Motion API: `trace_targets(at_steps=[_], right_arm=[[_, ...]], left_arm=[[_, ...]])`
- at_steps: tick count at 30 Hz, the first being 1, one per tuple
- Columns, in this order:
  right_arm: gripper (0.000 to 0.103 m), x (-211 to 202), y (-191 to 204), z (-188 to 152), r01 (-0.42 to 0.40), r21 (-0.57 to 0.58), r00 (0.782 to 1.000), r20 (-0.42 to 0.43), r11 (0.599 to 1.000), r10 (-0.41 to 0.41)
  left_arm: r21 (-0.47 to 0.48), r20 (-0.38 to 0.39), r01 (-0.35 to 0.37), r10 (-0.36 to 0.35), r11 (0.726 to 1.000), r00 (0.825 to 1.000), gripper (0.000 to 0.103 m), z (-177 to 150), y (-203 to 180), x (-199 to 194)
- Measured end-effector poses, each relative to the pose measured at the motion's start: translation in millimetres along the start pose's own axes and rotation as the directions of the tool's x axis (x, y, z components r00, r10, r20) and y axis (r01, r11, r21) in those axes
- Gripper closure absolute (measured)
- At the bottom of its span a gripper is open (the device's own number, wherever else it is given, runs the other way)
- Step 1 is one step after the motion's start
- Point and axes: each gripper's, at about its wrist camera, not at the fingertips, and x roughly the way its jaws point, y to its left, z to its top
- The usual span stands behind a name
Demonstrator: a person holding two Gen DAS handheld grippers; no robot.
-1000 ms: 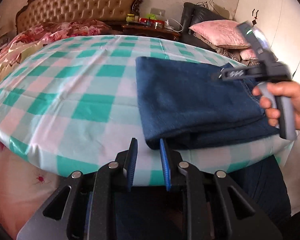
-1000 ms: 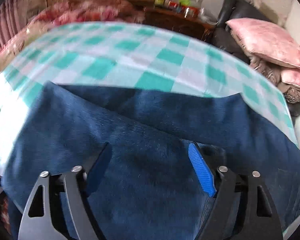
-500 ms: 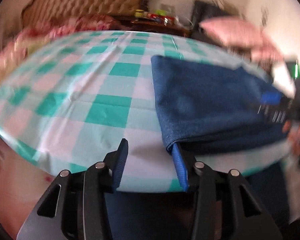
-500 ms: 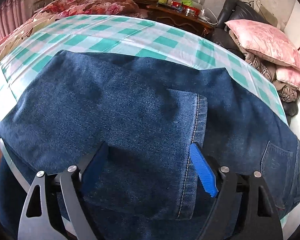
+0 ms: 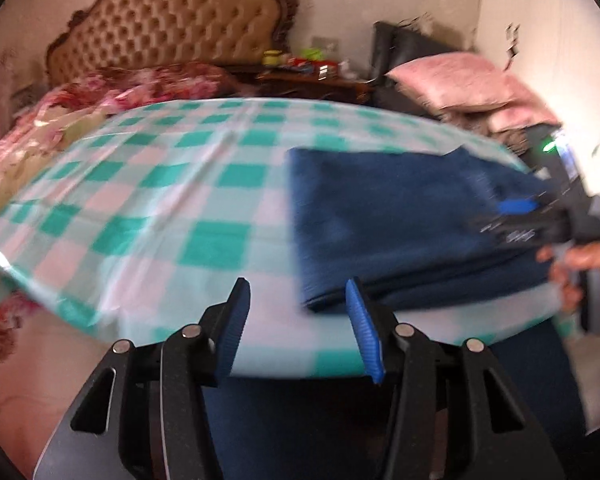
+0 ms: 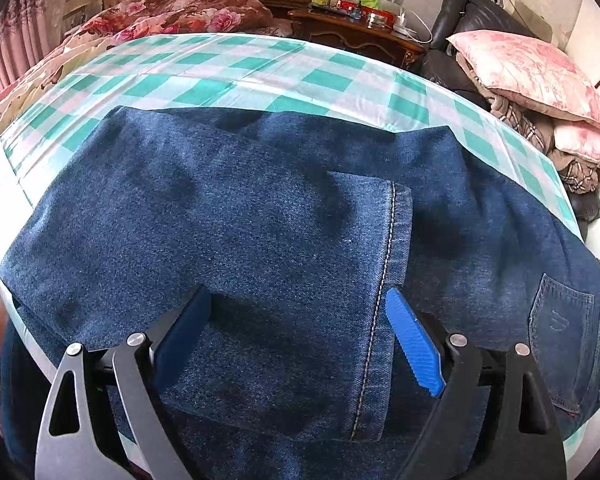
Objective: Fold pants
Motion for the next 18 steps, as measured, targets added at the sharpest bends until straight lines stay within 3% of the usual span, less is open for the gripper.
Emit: trace_targets(at_steps=[1,4,7,11,13,16,18], right_arm=[[0.018,-0.1,0.4,-0.1,0.003,0.001,1.000,0.000,1.000,-0.003],[0.018,-0.1,0.7,-0.3,0.003,0.002,1.000,0.000,1.000,-0.003],[0.018,-0.2,0.9,-0.1,0.005,-0.001,1.000,-0.001,1.000,-0.005],[0.017,0.4,0.8,-0.9,0.007,0.001,1.000,0.001,1.000,-0.007],[0.016,0.6,0.6,-0.9,0.013,0.005,1.000,-0.001,1.000,-0.013],[0.016,0.8,0.4,-0.6,0.016,0.011,1.000,-0.004,1.000,-0.016],[0.016,0.7,0.6,-0.4,0.019,0.010,1.000,-0.005,1.000,-0.019]], left_arm=[[0.029,0.012,0.020,-0.020,0.999,1.000,0.048,4.6,-13.0,6.0],[0.095,0.029,-0.023,0.020,0.995,0.999,0.043,9.9,-33.1,25.6],[0.074,-0.016,-0.095,0.097,0.993,0.995,0.041,7.7,-23.2,49.0],[0.022,-0.030,-0.113,0.114,0.993,0.993,0.034,0.6,3.8,42.7],[-0.015,-0.036,-0.090,0.090,0.996,0.995,0.035,-0.8,13.2,39.0],[-0.151,-0.029,0.010,-0.015,0.989,0.999,0.044,-0.5,27.1,35.5],[-0.176,-0.028,0.042,-0.048,0.984,0.998,0.049,-1.1,26.5,37.5]])
